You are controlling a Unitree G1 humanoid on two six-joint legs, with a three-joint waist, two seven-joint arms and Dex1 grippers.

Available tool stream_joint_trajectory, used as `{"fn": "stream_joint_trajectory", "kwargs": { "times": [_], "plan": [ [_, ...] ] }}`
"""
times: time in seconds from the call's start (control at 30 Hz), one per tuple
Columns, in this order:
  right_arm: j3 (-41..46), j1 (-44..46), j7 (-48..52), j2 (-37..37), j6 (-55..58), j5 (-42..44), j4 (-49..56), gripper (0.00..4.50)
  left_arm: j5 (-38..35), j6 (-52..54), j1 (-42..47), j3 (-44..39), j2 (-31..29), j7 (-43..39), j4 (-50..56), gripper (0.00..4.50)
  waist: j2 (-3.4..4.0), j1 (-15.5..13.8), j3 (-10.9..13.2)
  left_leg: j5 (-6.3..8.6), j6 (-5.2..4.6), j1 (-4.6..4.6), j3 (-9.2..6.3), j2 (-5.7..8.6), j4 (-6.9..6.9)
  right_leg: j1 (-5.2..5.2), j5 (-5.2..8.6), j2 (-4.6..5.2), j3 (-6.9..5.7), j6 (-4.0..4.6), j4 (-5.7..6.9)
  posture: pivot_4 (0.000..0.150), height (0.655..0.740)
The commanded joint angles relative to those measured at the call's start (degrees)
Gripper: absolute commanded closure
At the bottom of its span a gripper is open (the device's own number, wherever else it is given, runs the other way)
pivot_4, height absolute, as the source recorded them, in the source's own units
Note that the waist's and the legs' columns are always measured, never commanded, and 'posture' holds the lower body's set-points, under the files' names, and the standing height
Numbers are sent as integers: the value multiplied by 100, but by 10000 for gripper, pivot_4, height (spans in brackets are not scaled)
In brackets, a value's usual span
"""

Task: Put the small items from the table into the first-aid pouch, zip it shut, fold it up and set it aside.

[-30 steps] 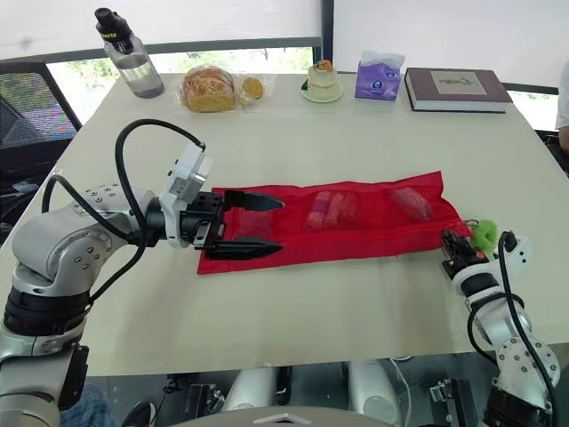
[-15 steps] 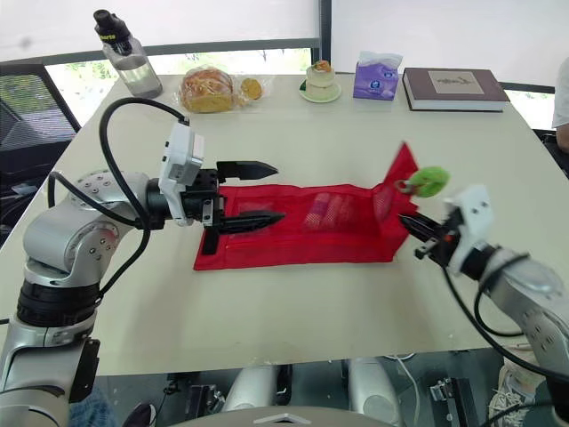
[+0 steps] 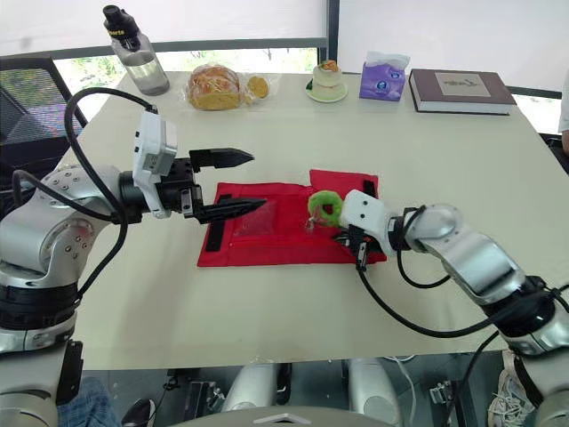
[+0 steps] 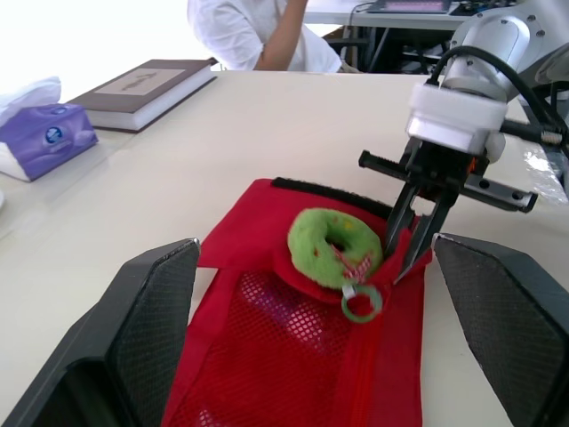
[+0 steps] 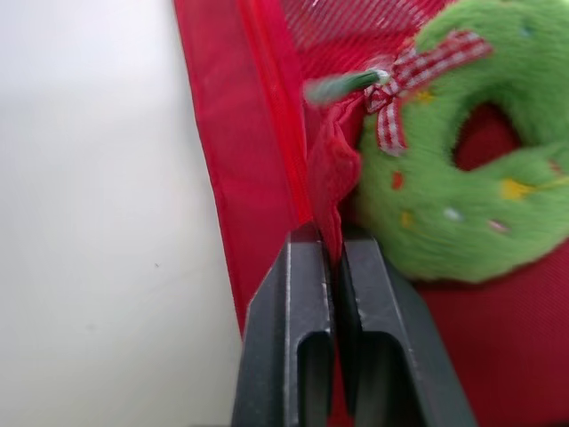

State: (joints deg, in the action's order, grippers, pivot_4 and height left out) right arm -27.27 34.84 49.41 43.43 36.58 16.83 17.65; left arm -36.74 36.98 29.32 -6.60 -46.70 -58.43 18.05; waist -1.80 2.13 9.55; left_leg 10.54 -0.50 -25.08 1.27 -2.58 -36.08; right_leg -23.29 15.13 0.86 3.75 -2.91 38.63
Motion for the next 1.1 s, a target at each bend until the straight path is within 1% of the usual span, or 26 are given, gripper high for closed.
{"fn": "stream_joint_trajectory", "kwargs": {
  "times": [0.03,0.07,0.1,0.13,0.17,0.2,0.23,0.27,0.37,0.43,0.57,0.67,0.8,0.93,1.1],
  "plan": [
    [146,4,121,-54,-78,-117,75,27141,-36,-69,-85,-311,-2,231,167,0,-1,-9,1,0,0,0,0,0,-1,0,0,0,0,0,4,1500,7400],
    [273,-88,128,-80,7,-23,178,22110,-71,-47,-156,-388,20,312,153,0,-2,-10,1,0,0,0,-1,0,-3,-1,0,0,-1,0,9,1500,7400],
    [366,-154,134,-102,71,41,253,18469,-101,-28,-207,-438,31,365,148,0,-3,-13,2,0,0,0,-1,0,-6,-2,1,0,-2,0,14,1500,7400],
    [511,-268,109,-118,111,129,376,12926,-91,-26,-311,-492,41,432,134,0,-3,-15,2,0,0,0,-2,-1,-8,-2,1,1,-2,0,17,1500,7400],
    [654,-375,82,-130,150,214,492,9920,-73,-40,-420,-533,46,478,124,0,-3,-16,2,0,0,0,-2,-2,-9,-2,1,1,-3,0,19,1500,7400],
    [800,-511,121,-79,195,316,656,4502,-103,-18,-537,-599,72,539,117,0,-3,-14,2,0,0,1,-1,-2,-12,-2,1,3,-3,0,21,1500,7400],
    [979,-688,177,14,245,448,853,3657,-134,26,-675,-683,101,619,94,0,-2,-16,2,0,0,1,0,-2,-13,-2,1,3,-2,0,22,1500,7400],
    [1197,-894,273,120,271,631,1059,1645,-119,64,-839,-739,96,681,63,0,-2,-15,2,0,0,2,-1,-3,-16,-2,0,6,-2,0,26,1500,7400],
    [1826,-1414,494,359,249,1074,1475,1645,-65,375,-1246,-863,109,1046,-43,0,-3,-15,3,0,0,3,0,-3,-18,0,0,8,-3,-1,26,1500,7400],
    [2218,-1679,573,414,85,1255,1562,1645,-61,559,-1400,-932,270,1429,-103,0,-4,-15,3,0,0,5,-1,-8,-18,1,0,9,-4,-1,25,1500,7400],
    [2961,-2009,725,236,-468,1583,1454,1645,-97,922,-1681,-1067,528,1972,-267,0,-6,-20,3,0,0,9,0,-5,-20,7,1,8,-6,-2,25,1500,7400],
    [3356,-1944,703,70,-594,1896,1346,1645,-151,1242,-1839,-1206,594,2230,-463,0,-6,-7,3,0,0,10,-1,-5,-20,7,0,6,-7,-1,25,1500,7400],
    [3552,-1762,612,13,-558,2095,1260,1645,-206,1558,-2088,-1301,581,2328,-627,0,-6,9,4,1,1,11,-1,-5,-18,7,0,6,-7,0,25,1500,7400],
    [3489,-1555,482,-10,-373,2260,1306,1645,-414,1954,-2153,-1413,700,2443,-827,0,-9,-24,5,1,1,11,-3,-8,-17,7,1,9,-10,2,25,1500,7400],
    [3361,-1272,347,-50,-109,2516,1449,1645,-1164,3010,-1763,-1894,1144,2883,-1170,0,-8,-35,4,0,1,16,-5,-12,-18,13,1,15,-8,2,25,1500,7400]
  ]
}}
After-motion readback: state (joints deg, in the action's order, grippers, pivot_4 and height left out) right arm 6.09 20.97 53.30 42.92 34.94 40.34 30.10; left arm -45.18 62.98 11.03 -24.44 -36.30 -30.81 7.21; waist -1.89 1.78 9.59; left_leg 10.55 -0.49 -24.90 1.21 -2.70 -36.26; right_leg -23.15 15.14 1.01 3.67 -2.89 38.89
